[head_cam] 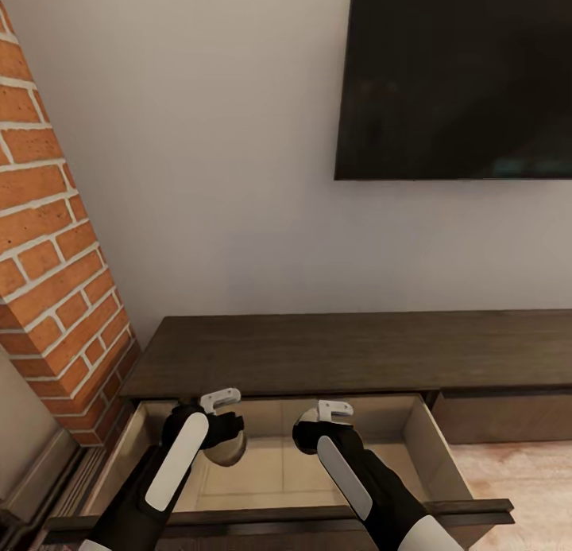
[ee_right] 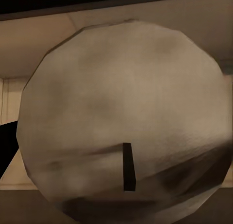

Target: Place each of the two pumpkins and all three candles from the living room inside a cabinet in the living room (use any cabinet), then make sure every cabinet is closed, and position the cauldron so it is next to a table in the living room.

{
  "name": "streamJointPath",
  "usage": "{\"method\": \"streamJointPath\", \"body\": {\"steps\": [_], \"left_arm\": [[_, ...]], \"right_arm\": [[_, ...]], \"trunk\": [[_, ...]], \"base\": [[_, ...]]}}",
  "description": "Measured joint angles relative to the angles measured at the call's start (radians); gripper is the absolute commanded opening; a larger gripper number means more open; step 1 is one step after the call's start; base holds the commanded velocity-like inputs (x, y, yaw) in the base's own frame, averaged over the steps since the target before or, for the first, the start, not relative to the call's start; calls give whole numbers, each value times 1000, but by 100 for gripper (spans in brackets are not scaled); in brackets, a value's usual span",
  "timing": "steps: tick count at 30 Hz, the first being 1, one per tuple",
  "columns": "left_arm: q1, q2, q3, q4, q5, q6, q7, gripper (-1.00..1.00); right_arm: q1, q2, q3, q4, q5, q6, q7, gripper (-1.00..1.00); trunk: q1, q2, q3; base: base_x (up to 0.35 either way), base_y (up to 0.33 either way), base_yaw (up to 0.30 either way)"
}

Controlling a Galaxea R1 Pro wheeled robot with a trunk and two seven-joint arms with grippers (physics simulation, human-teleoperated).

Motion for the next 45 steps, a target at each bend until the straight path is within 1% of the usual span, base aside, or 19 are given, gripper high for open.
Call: {"method": "streamJointPath", "body": {"steps": [4,6,7,9,10,11,14,17,21,22,23,25,28,39,45], "left_arm": [[-5,-12,0,42,-3,0,-2,-100],[-18,-24,-1,88,-11,-18,-3,-100],[-28,-31,-1,121,-23,-35,-4,-100],[-46,-40,-4,183,-59,-79,-6,-100],[-54,-47,-9,215,-89,-110,-8,-100],[-57,-51,-15,231,-104,-121,-9,-100],[-59,-54,-23,244,-113,-132,-10,-100],[-60,-57,-26,248,-114,-136,-10,-100],[-60,-59,-27,245,-116,-141,-12,-100],[-60,-59,-27,243,-115,-142,-12,-100],[-60,-60,-27,241,-116,-143,-12,-100],[-60,-60,-27,239,-115,-143,-12,-100],[-60,-60,-27,236,-116,-143,-12,-100],[-60,-60,-27,231,-117,-144,-12,-100],[-60,-59,-30,203,-115,-144,-12,-100]], "right_arm": [[0,0,1,-3,0,0,1,-100],[0,0,1,-5,0,0,1,-100],[0,0,1,-6,0,0,1,-100],[0,0,2,-10,0,0,2,-100],[0,0,6,-15,-2,0,5,-100],[0,0,18,-26,-4,1,6,-100],[0,0,37,-60,-3,12,0,-100],[0,1,44,-79,-12,31,-5,-100],[0,8,45,-71,-17,39,-7,-100],[0,14,45,-65,-19,44,-8,-100],[-3,27,45,-54,-24,58,-12,-100],[-14,46,45,-32,-19,76,-17,-100],[-25,60,45,-1,-18,86,-22,-100],[-28,64,44,26,-18,89,-23,-100],[-28,64,45,26,-17,87,-23,-100]], "trunk": [[15,-28,-13],[23,-42,-19],[27,-49,-22],[35,-63,-28],[38,-70,-31],[42,-77,-34],[54,-98,-44],[65,-119,-53],[81,-147,-66],[84,-154,-69],[88,-161,-72],[96,-175,-78],[107,-196,-88],[150,-273,-122],[150,-273,-122]], "base": [[0,0,0],[0,0,0],[0,0,0],[0,0,0],[0,0,0],[0,0,0],[0,0,0],[0,0,0],[0,0,0],[0,0,0],[0,0,0],[0,0,0],[0,0,0],[0,0,0],[0,0,0]]}}
